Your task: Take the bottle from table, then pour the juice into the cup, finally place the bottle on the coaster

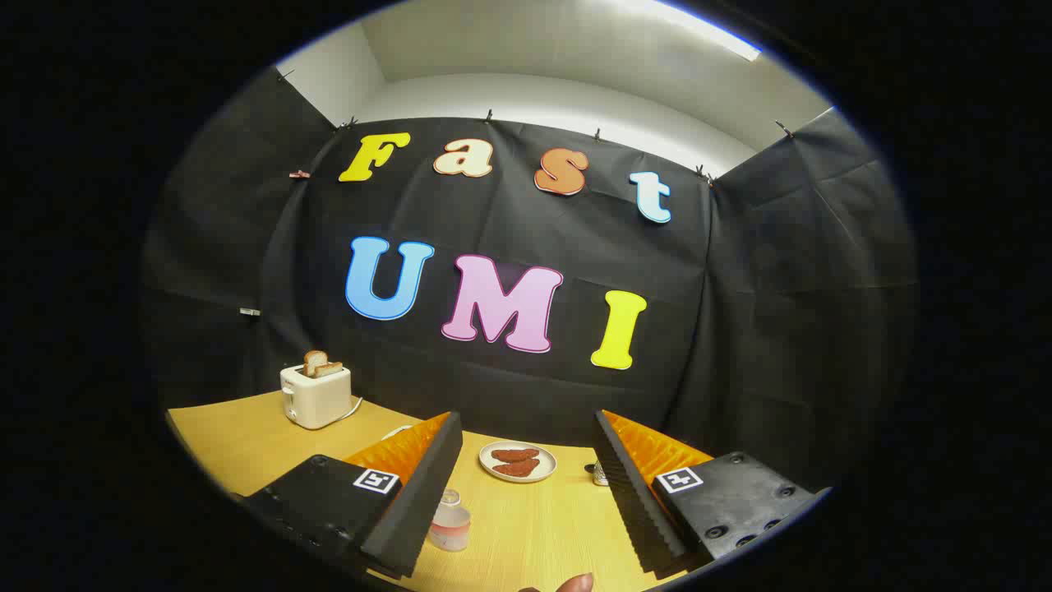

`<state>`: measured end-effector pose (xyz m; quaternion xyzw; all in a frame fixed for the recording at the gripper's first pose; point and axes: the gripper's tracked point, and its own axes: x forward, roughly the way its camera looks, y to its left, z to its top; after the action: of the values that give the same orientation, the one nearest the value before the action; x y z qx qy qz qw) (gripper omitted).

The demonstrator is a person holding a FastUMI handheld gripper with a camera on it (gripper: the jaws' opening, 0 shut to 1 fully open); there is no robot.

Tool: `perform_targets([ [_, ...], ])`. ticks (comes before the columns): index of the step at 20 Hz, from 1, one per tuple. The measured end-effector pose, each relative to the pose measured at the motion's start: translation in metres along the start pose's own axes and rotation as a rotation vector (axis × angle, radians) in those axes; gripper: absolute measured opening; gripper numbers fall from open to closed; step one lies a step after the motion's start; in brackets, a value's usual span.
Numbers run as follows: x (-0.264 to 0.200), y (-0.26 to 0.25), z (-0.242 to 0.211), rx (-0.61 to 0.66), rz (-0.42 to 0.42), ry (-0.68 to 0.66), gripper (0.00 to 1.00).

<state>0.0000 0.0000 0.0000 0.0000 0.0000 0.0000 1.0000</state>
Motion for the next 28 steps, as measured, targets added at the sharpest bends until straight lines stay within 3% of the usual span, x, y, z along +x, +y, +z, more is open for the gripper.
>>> perform_targets([
  [11,0.005,-0.016,-0.012,0.006,0.003,0.006,0.97],
  [21,0.003,-0.011,-0.041,0.095,0.075,0.047,0.97],
  [28,0.002,-0.002,-0.046,0.041,0.113,0.003,0.97],
])
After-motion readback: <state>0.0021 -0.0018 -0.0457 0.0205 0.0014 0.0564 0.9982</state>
